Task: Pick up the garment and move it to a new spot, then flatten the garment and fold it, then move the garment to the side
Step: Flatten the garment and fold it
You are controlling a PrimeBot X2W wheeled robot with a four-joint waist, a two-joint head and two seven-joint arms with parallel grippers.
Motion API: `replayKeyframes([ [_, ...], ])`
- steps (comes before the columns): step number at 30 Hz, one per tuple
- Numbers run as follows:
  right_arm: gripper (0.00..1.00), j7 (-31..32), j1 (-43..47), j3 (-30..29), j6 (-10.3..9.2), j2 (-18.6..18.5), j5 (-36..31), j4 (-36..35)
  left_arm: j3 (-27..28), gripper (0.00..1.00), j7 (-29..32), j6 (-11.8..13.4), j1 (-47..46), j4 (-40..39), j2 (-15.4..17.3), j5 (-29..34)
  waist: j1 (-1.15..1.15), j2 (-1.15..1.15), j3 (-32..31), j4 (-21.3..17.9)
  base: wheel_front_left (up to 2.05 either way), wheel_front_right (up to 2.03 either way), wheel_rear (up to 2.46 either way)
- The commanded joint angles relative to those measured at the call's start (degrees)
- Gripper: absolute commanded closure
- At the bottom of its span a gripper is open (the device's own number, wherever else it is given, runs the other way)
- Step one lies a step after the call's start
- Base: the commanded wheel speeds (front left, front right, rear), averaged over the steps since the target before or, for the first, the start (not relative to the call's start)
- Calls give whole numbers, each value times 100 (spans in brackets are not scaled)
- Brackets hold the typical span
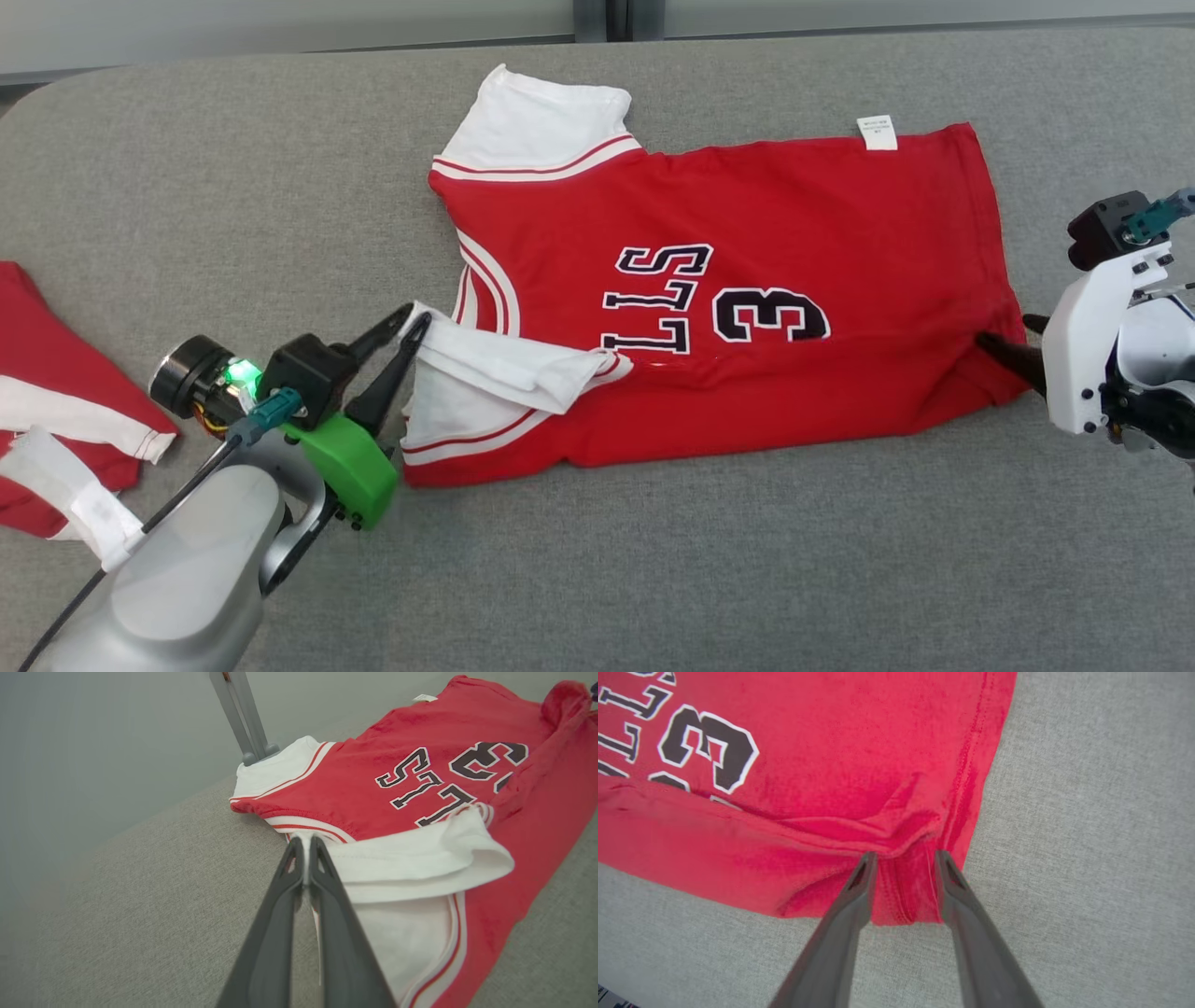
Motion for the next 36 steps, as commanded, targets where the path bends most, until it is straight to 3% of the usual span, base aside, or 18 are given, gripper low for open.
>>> replayKeyframes([
  [1,0,-184,-111,-13,-8,25,-134,13,47,0,-70,62,-143,88,-65,40,0,0,4,-13,0,0,0],
  [9,0,-1024,-45,-154,-8,170,-473,194,545,0,-337,534,-103,447,-411,-134,0,0,-115,-39,0,0,0],
  [13,0,-2144,99,-447,-8,300,-720,138,1165,0,-366,854,215,17,-645,-182,0,0,-227,-24,0,0,0],
  [16,0,-3282,335,-724,-9,341,-1123,157,1741,0,-360,1226,584,-510,-799,151,0,0,-318,10,0,0,0],
  [19,0,-4168,612,-992,-9,448,-1500,198,2338,0,-361,1420,978,-1011,-1099,308,0,0,-422,39,0,0,0],
  [22,0,-4744,958,-1351,-9,724,-1833,156,2916,0,-354,1358,1432,-1541,-1426,496,0,0,-531,37,0,0,0],
  [28,0,-4951,1780,-2311,-9,1617,-2443,-274,3728,0,-353,1053,2263,-2067,-2095,936,0,0,-734,-27,0,0,0],
  [33,0,-4952,2515,-2875,-8,2366,-3141,-873,3839,0,-353,858,2753,-2006,-2325,1422,0,0,-787,-81,0,0,0],
  [36,0,-4953,2804,-2901,-9,2589,-3539,-1035,3805,0,-353,924,2974,-1875,-2361,1508,0,0,-766,-123,0,0,0],
])
